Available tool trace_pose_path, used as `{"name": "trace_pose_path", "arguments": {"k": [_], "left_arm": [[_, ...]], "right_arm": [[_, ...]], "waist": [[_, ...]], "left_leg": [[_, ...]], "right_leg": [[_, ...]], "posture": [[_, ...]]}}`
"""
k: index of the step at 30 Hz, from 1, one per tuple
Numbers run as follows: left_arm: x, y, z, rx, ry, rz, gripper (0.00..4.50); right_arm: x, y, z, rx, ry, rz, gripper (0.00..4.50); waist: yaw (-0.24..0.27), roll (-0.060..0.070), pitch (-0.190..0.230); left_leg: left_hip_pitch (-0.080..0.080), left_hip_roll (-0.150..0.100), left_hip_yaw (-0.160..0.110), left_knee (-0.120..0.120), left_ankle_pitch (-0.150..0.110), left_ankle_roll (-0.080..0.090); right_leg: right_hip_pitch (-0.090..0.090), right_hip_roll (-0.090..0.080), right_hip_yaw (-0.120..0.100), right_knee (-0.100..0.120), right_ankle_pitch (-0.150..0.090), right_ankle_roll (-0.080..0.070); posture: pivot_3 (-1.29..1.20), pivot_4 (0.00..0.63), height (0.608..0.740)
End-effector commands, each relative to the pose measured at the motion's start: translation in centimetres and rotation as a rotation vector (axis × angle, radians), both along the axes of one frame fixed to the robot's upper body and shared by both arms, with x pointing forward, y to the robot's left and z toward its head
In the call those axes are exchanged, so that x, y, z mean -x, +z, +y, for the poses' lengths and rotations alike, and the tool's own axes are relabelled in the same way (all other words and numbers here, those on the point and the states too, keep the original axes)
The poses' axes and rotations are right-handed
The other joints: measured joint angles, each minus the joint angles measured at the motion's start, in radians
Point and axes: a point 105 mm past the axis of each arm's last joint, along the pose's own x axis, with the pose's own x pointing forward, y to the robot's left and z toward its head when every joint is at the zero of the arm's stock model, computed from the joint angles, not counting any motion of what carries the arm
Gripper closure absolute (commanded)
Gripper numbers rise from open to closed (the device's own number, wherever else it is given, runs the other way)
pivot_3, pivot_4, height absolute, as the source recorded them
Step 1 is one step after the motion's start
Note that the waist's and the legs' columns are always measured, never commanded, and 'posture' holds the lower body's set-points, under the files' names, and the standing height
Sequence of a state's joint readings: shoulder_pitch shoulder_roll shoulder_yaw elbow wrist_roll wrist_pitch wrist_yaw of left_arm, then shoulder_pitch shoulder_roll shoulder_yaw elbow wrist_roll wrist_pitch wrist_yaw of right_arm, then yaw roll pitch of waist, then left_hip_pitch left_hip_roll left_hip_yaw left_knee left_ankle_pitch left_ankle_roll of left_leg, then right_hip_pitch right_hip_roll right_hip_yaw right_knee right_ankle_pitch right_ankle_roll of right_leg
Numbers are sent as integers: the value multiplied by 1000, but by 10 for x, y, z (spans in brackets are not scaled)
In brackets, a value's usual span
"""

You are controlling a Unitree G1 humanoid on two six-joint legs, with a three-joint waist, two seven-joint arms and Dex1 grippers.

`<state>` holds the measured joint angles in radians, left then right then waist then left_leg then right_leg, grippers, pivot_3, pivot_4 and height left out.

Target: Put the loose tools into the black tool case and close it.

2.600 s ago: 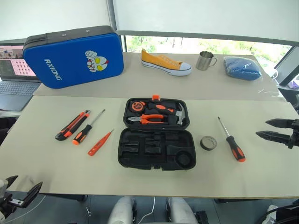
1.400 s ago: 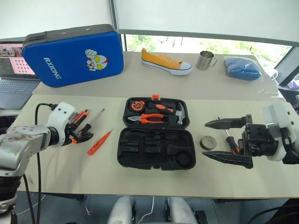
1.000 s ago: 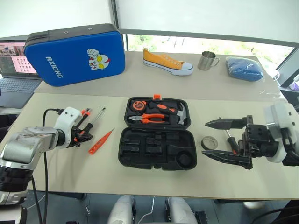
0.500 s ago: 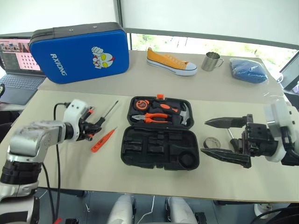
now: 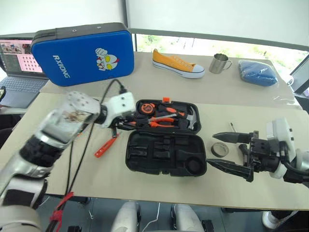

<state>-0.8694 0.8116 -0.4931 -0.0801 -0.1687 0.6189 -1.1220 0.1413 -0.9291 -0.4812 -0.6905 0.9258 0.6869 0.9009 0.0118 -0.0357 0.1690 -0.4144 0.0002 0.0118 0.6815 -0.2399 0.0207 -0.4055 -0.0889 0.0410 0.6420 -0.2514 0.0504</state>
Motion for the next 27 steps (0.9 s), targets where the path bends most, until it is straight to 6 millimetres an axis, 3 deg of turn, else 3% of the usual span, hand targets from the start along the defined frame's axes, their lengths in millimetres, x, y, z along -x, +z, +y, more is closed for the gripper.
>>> {"name": "trace_pose_path", "arguments": {"k": [1, 8, 12, 22, 27], "left_arm": [[4, -1, -15, -26, -89, -9, 3590], [10, -20, -23, -96, -142, 13, 3590], [1, -20, -21, -92, -109, -10, 3590], [12, -23, -27, -43, -206, 31, 3590], [2, -28, -21, -71, -154, 20, 3590]], "right_arm": [[4, 9, -1, 10, -26, -60, 0], [8, 6, 0, 8, -57, -58, 0], [10, 5, -1, 15, -63, -54, 0], [7, 7, -2, 9, -71, -60, 0], [7, 8, -1, 5, -66, -60, 0]], "waist": [[-1, 0, 0], [-9, 0, 0], [-5, 0, 0], [-2, 0, 0], [-2, 0, 0]], "left_leg": [[0, 0, 0, 0, 0, 0], [0, 0, -1, 1, 0, 0], [0, 0, -1, 1, 0, 1], [0, 0, -1, 2, 0, 1], [0, 0, -1, 2, 0, 1]], "right_leg": [[0, 0, 0, 0, 0, 0], [0, 0, 0, 1, 0, 0], [0, 0, 0, 1, 0, 0], [0, -1, 0, 1, 0, 1], [0, -1, 0, 1, 0, 1]], "posture": [[0, 150, 739], [0, 150, 739], [0, 150, 739], [0, 150, 739], [0, 150, 739]]}}
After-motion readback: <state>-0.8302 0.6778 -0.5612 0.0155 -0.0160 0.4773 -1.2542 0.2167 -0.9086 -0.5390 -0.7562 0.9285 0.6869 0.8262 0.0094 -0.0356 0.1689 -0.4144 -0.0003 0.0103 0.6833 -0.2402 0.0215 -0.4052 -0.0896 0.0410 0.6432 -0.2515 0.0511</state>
